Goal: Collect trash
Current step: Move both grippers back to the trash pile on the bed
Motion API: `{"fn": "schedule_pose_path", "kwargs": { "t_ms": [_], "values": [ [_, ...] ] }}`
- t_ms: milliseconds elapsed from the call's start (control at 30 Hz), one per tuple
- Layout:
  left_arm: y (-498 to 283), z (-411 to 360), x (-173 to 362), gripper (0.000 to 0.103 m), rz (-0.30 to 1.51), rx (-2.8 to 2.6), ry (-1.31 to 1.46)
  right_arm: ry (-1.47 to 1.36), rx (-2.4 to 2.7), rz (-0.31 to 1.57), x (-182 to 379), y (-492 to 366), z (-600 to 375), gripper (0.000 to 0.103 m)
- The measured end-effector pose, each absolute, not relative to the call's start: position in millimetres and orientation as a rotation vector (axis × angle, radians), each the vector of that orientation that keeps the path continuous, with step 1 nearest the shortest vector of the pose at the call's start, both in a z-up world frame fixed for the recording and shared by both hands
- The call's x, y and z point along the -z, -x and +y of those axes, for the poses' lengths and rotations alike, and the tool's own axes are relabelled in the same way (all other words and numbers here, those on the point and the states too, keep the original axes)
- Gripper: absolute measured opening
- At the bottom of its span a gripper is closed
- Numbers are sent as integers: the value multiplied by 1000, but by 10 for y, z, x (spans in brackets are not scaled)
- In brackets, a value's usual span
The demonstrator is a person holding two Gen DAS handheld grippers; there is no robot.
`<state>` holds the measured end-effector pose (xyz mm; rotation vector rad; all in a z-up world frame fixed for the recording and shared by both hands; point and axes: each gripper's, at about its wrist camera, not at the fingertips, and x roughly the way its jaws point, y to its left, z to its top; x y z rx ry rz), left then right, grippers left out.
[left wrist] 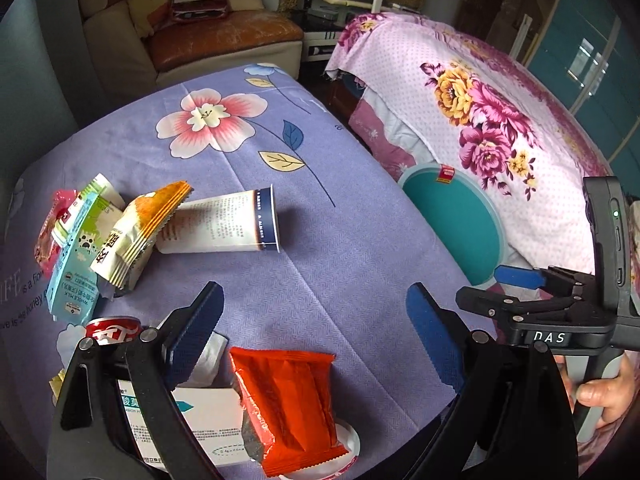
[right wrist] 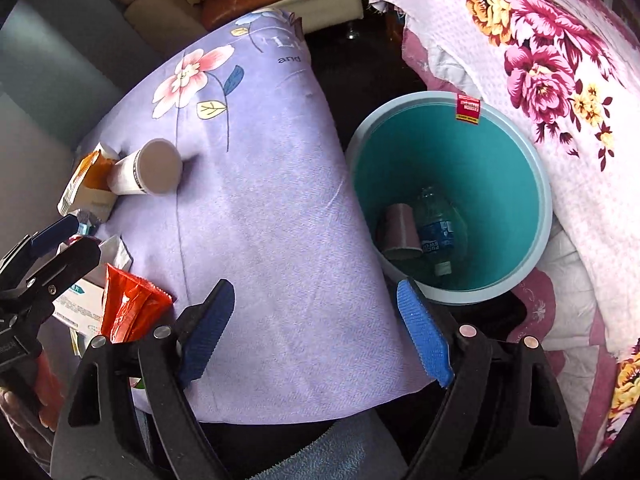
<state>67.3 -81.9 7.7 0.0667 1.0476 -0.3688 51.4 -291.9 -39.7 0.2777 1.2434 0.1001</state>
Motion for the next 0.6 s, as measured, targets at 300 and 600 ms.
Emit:
{"fn": "schedule_pose_path", "kwargs": {
  "t_ms": [300,600],
  "values": [
    [-414,-140,-181,93,1021,310,-4,-180,-192,1261,251,-382,-2243,80],
    [-115,724,-155,93,1017,205,66,-3,-326,1264,128,-283,-1427,83]
  ]
}}
